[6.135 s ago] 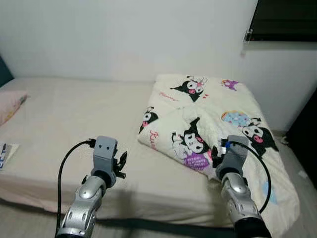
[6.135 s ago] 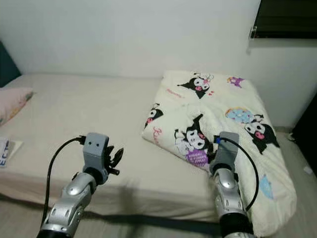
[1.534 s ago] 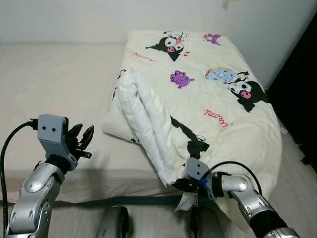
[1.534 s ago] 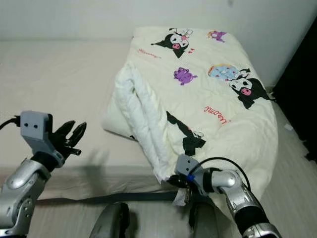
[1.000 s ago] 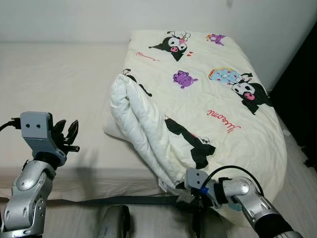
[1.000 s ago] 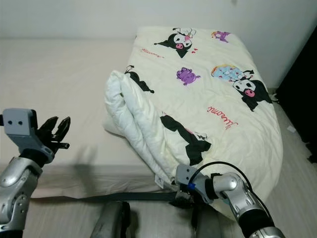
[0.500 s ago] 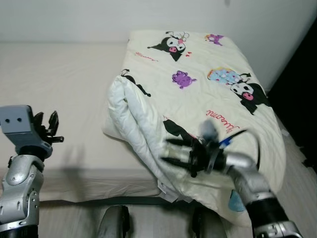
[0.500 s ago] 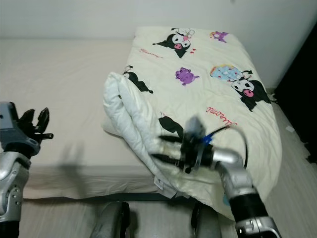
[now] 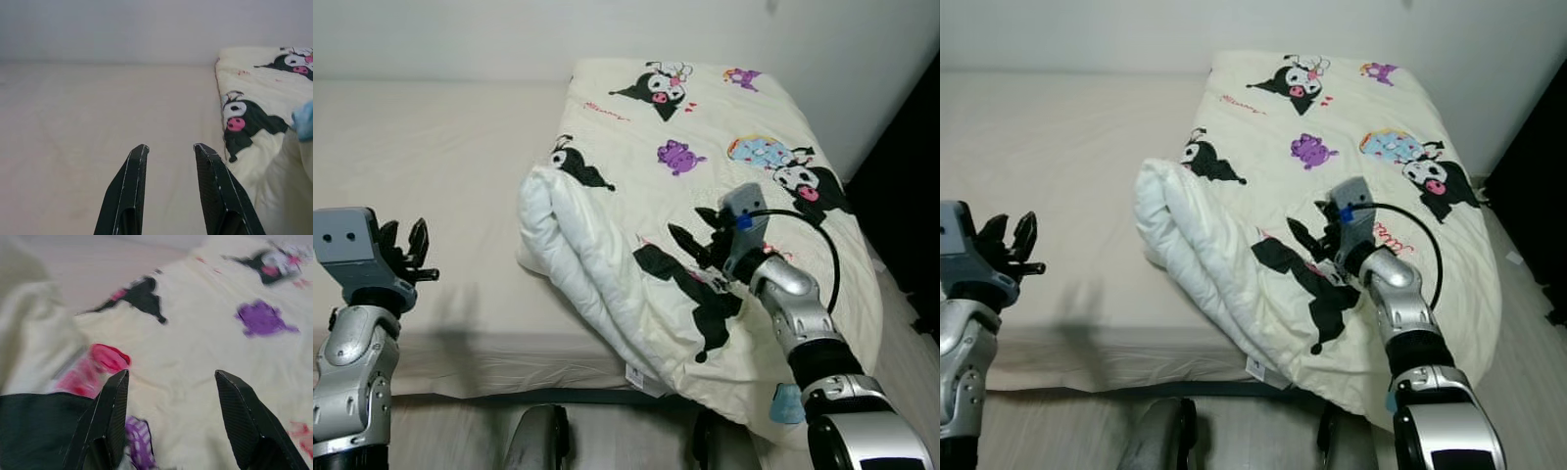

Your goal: Clean up the room

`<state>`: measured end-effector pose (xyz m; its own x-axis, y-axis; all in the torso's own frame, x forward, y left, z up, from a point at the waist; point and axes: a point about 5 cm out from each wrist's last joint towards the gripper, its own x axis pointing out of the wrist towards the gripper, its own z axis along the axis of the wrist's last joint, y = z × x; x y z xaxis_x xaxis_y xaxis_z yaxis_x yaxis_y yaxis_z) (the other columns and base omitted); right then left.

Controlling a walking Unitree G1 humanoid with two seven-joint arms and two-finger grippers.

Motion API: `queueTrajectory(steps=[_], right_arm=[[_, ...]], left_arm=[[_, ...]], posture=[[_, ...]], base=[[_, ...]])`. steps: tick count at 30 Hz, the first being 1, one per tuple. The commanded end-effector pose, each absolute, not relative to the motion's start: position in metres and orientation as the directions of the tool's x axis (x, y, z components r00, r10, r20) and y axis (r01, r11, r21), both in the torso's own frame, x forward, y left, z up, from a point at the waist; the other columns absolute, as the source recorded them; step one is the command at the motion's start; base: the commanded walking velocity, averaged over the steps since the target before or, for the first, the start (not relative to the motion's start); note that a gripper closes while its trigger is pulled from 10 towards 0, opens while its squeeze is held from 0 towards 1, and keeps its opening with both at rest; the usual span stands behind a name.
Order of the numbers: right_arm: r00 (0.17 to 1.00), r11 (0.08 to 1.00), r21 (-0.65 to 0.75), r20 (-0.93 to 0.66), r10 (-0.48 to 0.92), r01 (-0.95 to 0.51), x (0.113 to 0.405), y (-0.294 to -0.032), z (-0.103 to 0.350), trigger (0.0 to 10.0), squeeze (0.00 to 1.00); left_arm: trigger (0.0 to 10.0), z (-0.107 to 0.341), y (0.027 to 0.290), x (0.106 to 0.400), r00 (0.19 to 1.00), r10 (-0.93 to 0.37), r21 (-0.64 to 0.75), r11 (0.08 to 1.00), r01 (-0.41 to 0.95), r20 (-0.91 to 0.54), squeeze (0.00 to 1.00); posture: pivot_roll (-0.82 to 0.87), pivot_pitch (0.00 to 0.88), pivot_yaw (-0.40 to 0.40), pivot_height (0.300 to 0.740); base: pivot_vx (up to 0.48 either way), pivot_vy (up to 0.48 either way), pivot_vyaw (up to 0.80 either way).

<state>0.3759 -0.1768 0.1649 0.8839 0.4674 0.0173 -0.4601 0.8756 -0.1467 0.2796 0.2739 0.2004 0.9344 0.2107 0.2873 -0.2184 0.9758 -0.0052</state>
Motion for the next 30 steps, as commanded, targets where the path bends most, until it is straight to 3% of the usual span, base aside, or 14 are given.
queueTrajectory(steps=[1,4,5,10,11,14,23,25,28,30], right_arm=[[0.886,0.881,-0.095,-0.031,0.462,-0.463,0.375,-0.174,0.153,10.0,0.0],[0.87,0.868,-0.059,-0.063,0.489,-0.492,0.374,-0.169,0.145,10.0,0.0],[0.827,0.828,-0.041,-0.096,0.554,-0.559,0.37,-0.158,0.137,10.0,0.0],[0.482,0.484,-0.058,-0.255,0.839,-0.873,0.342,-0.11,0.102,10.0,0.0],[0.482,0.484,-0.058,-0.255,0.839,-0.873,0.342,-0.11,0.102,10.0,0.0],[0.3,0.291,-0.085,-0.393,0.869,-0.953,0.323,-0.104,0.081,10.0,0.0],[0.249,0.222,-0.113,-0.389,0.887,-0.968,0.317,-0.112,0.085,10.0,0.0],[0.295,0.259,-0.155,-0.304,0.906,-0.953,0.32,-0.115,0.102,10.0,0.0],[0.318,0.28,-0.171,-0.271,0.908,-0.945,0.321,-0.116,0.108,10.0,0.0],[0.44,0.395,-0.228,-0.199,0.875,-0.89,0.328,-0.12,0.122,10.0,0.0]], left_arm=[[10.0,0.202,0.283,0.278,0.927,0.238,0.022,0.967,-0.255,0.291,0.0],[10.0,0.203,0.285,0.278,0.925,0.24,0.025,0.966,-0.258,0.293,0.0],[10.0,0.204,0.286,0.277,0.924,0.241,0.028,0.965,-0.261,0.296,0.0],[10.0,0.21,0.295,0.276,0.916,0.25,0.046,0.96,-0.277,0.314,0.0],[10.0,0.21,0.295,0.276,0.916,0.25,0.046,0.96,-0.277,0.314,0.0],[10.0,0.212,0.297,0.275,0.914,0.248,0.056,0.959,-0.28,0.321,0.0],[10.0,0.212,0.293,0.278,0.927,0.196,0.073,0.97,-0.231,0.32,0.0],[10.0,0.206,0.27,0.281,0.96,0.023,0.119,0.991,-0.058,0.28,0.0],[10.0,0.203,0.261,0.281,0.964,-0.046,0.137,0.991,0.01,0.261,0.0],[10.0,0.189,0.236,0.279,0.956,-0.227,0.185,0.964,0.193,0.187,0.0]], posture=[[0.19,0.167,-0.028,0.579],[0.19,0.167,-0.028,0.579],[0.2,0.169,-0.031,0.579],[0.2,0.167,-0.035,0.579],[0.2,0.167,-0.035,0.579],[0.2,0.161,-0.043,0.579],[0.2,0.148,-0.04,0.579],[0.19,0.135,-0.036,0.579],[0.19,0.135,-0.036,0.579],[0.18,0.118,-0.031,0.579]], base=[[0.0,0.0,0.0],[0.0,0.0,0.0],[0.0,0.0,0.0],[0.0,0.0,0.0],[0.0,0.0,0.0],[0.0,0.0,0.0],[0.0,0.0,0.0],[0.0,0.0,0.0],[0.0,0.0,0.0],[0.0,0.0,0.0]])
